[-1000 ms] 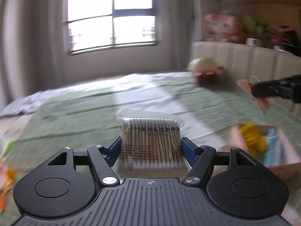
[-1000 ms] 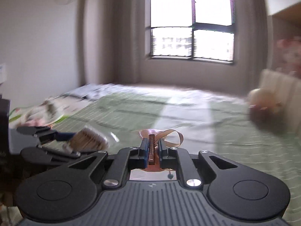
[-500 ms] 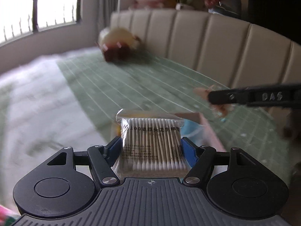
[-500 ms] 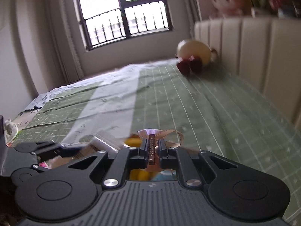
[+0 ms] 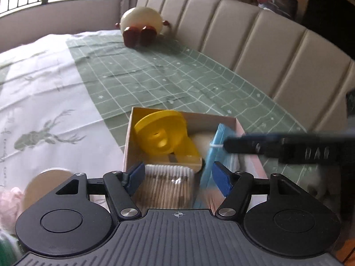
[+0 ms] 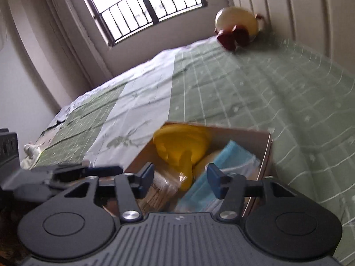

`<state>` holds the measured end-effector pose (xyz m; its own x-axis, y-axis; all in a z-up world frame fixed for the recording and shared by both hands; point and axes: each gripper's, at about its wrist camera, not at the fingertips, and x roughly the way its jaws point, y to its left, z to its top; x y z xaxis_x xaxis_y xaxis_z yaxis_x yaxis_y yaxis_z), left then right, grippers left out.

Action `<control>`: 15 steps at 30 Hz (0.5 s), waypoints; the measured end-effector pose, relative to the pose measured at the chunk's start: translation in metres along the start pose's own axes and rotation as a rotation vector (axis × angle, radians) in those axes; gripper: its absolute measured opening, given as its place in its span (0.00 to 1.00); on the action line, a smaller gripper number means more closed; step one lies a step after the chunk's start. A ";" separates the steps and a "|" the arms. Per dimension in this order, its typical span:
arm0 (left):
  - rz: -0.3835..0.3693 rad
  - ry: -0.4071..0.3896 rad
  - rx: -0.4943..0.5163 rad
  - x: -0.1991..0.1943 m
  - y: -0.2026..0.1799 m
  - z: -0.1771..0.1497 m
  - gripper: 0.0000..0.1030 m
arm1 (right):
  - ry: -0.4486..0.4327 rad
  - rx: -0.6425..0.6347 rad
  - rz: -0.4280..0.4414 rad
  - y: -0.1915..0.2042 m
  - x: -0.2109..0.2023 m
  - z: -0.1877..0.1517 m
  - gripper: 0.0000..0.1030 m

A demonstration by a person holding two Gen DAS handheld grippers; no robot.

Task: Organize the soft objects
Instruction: 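Carry the swab pack and ribbon over the pink box and open both grippers, then withdraw both grippers from the pink box toward the remaining items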

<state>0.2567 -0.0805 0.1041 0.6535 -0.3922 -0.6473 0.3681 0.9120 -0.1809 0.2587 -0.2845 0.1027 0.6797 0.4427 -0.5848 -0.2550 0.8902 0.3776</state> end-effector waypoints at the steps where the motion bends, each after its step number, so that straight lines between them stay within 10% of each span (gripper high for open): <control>1: 0.027 -0.020 0.020 -0.005 -0.002 -0.002 0.70 | -0.007 -0.003 -0.002 0.003 -0.004 0.001 0.52; 15: 0.157 -0.095 0.063 -0.105 0.014 -0.044 0.70 | -0.033 -0.204 -0.020 0.117 -0.030 -0.023 0.54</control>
<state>0.1644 -0.0213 0.1374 0.7645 -0.2585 -0.5905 0.2961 0.9545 -0.0345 0.1925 -0.1910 0.1485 0.7072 0.4236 -0.5661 -0.3724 0.9038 0.2110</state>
